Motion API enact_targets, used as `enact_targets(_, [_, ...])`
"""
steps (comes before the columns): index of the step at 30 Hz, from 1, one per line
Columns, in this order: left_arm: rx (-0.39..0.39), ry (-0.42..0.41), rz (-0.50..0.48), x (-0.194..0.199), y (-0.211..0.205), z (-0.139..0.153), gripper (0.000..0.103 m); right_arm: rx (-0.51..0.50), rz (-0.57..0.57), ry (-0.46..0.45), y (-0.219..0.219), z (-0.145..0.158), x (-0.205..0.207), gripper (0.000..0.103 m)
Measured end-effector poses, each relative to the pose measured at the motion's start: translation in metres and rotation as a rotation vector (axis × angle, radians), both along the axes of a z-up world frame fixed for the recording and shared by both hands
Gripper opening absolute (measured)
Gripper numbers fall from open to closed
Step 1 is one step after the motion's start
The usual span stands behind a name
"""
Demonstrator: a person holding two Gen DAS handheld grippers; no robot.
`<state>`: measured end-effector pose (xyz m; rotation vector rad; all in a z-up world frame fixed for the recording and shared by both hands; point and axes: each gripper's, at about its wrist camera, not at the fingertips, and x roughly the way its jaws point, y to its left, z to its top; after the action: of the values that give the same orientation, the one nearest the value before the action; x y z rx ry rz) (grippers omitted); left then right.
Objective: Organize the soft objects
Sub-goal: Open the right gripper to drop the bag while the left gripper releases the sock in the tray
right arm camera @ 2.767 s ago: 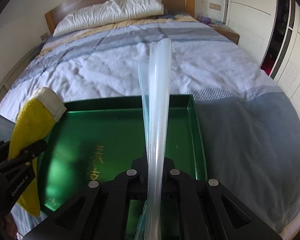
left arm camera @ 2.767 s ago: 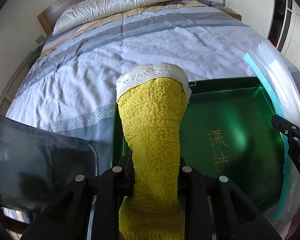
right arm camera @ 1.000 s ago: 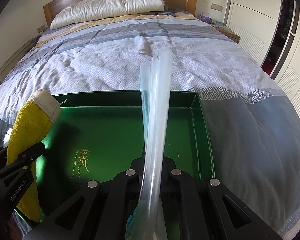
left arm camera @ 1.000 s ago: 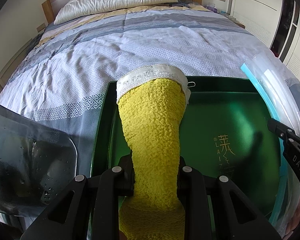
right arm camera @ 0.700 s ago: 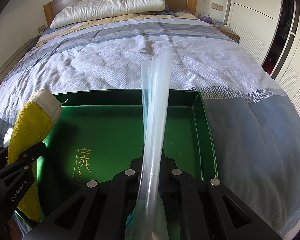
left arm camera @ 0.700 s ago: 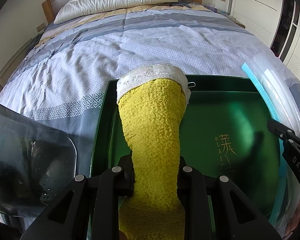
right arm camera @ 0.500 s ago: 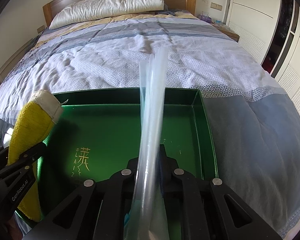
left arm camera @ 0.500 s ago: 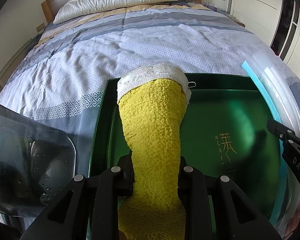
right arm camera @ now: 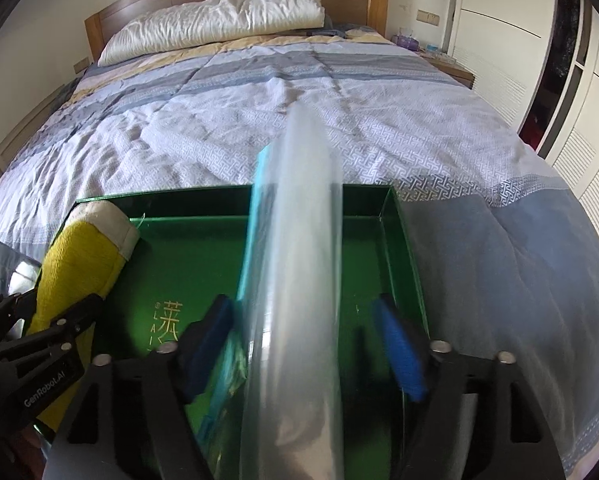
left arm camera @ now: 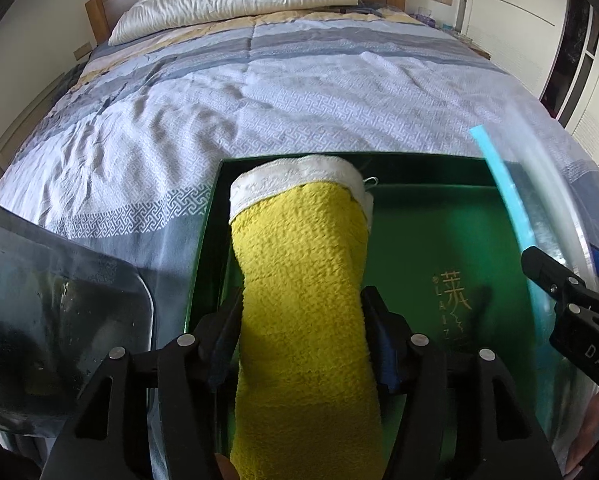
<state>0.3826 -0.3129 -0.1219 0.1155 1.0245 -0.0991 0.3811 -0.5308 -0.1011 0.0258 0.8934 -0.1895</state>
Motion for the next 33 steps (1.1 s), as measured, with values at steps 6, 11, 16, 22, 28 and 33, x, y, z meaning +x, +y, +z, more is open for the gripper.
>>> enact_targets(6, [-0.003,-0.01,-0.003,0.0,-0.001,0.003,0.054,-0.004,-0.009,-0.005,-0.002,0.004,-0.006,0.08])
enact_targets(11, [-0.001,-0.02,-0.005,0.0,-0.002,0.007,0.054,0.007,-0.016,-0.021,-0.006,0.014,-0.01,0.083])
enact_targets(16, [0.0,-0.035,-0.005,-0.001,-0.002,0.012,0.054,-0.012,-0.018,-0.033,-0.004,0.023,-0.015,0.083])
enact_targets(22, [-0.021,-0.048,-0.004,-0.001,0.002,0.019,0.054,-0.009,-0.019,-0.058,-0.003,0.035,-0.02,0.083])
enact_targets(28, [-0.036,-0.071,-0.002,-0.002,0.004,0.028,0.054,0.005,-0.004,-0.082,0.001,0.044,-0.026,0.082])
enact_targets(33, [-0.051,-0.08,-0.012,-0.005,0.006,0.032,0.054,-0.003,0.006,-0.088,0.007,0.052,-0.03,0.081])
